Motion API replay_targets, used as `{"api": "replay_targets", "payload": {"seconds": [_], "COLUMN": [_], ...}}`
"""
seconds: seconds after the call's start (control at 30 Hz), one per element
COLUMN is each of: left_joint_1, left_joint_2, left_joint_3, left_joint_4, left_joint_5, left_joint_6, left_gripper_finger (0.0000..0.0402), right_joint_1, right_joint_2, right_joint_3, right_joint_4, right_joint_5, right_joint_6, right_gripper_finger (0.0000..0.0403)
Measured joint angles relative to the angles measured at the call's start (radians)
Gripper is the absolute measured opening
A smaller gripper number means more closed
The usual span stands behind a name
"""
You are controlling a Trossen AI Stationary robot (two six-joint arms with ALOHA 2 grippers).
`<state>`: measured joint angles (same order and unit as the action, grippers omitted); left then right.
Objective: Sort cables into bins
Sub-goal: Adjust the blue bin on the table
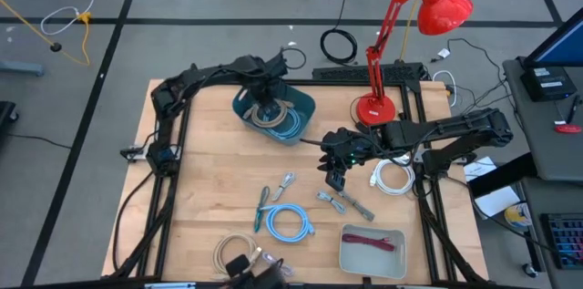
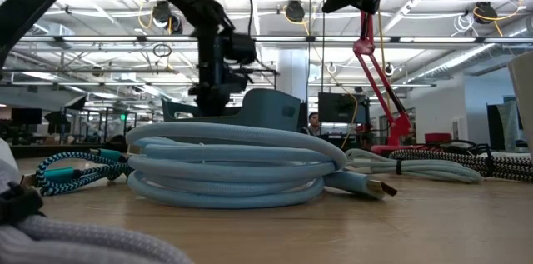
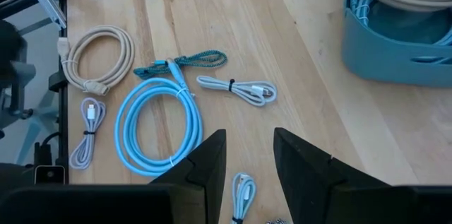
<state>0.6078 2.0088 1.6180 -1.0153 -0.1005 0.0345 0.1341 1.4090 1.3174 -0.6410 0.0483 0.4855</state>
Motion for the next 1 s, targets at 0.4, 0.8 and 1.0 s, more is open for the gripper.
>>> {"api": "replay_targets", "payload": {"seconds": [0.4, 0.8, 1.0], "left_joint_1": [-0.115, -0.47, -0.596], "left_joint_2": [-0.266, -0.281, -0.194], "left_joint_3": [0.0, 0.002, 0.002], "left_joint_4": [0.022, 0.056, 0.105], "left_joint_5": [0.204, 0.248, 0.185], "left_joint_6": [-0.071, -0.173, -0.215], "left_gripper_finger": [0.0118, 0.0003, 0.0002], "right_joint_1": [0.0, -0.001, -0.001], "right_joint_2": [0.0, 0.0, 0.0], "right_joint_3": [0.0, 0.0, 0.0], "right_joint_4": [0.001, -0.04, -0.073], "right_joint_5": [0.001, 0.002, 0.002], "right_joint_6": [-0.034, -0.056, -0.056], "right_gripper_finger": [0.011, 0.011, 0.011]}}
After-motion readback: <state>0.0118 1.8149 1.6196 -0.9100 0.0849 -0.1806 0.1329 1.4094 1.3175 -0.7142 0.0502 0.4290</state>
